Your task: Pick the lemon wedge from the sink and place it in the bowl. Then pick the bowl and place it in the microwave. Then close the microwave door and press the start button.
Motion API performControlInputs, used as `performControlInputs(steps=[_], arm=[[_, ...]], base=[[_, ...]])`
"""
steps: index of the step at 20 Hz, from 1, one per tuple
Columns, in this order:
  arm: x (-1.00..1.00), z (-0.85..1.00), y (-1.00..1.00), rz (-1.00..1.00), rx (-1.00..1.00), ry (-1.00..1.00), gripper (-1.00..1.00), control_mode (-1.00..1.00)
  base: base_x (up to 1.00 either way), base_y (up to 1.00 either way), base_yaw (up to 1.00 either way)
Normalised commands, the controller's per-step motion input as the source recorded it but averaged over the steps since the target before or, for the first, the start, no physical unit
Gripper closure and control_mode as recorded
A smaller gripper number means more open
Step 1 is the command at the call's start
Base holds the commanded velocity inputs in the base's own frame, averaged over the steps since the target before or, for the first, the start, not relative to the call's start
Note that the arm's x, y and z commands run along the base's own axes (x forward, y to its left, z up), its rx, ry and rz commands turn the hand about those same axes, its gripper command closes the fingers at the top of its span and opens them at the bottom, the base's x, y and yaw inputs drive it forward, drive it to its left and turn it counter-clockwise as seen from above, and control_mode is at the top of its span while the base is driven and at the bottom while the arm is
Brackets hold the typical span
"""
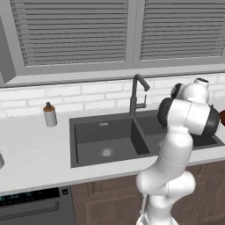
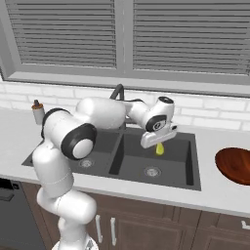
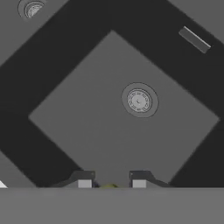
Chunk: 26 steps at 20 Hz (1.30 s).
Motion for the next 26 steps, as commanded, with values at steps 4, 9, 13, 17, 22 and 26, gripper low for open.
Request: performControlInputs(steps=[4,9,13,17,22,26], arm=[[0.0,0.42,-0.8,0.0,-0.12,0.22,1.0,-1.0],[0.0,0.27,-0.93,0.0,0.0,0.2,1.0,-1.0],[-0.01,0.28,-0.96,0.0,0.0,0.02,1.0,-1.0],[-0.01,0.13,-0.8,0.0,0.0,-0.01,1.0,-1.0],[-0.07,-0.01,-0.48,0.0,0.0,-0.05,1.0,-1.0],[-0.08,-0.08,-0.56,0.0,0.0,-0.13,1.0,-1.0]], base=[[0.0,0.0,0.0],[0.0,0.0,0.0],[0.0,0.0,0.0],[0.0,0.0,0.0],[0.0,0.0,0.0],[0.0,0.0,0.0]])
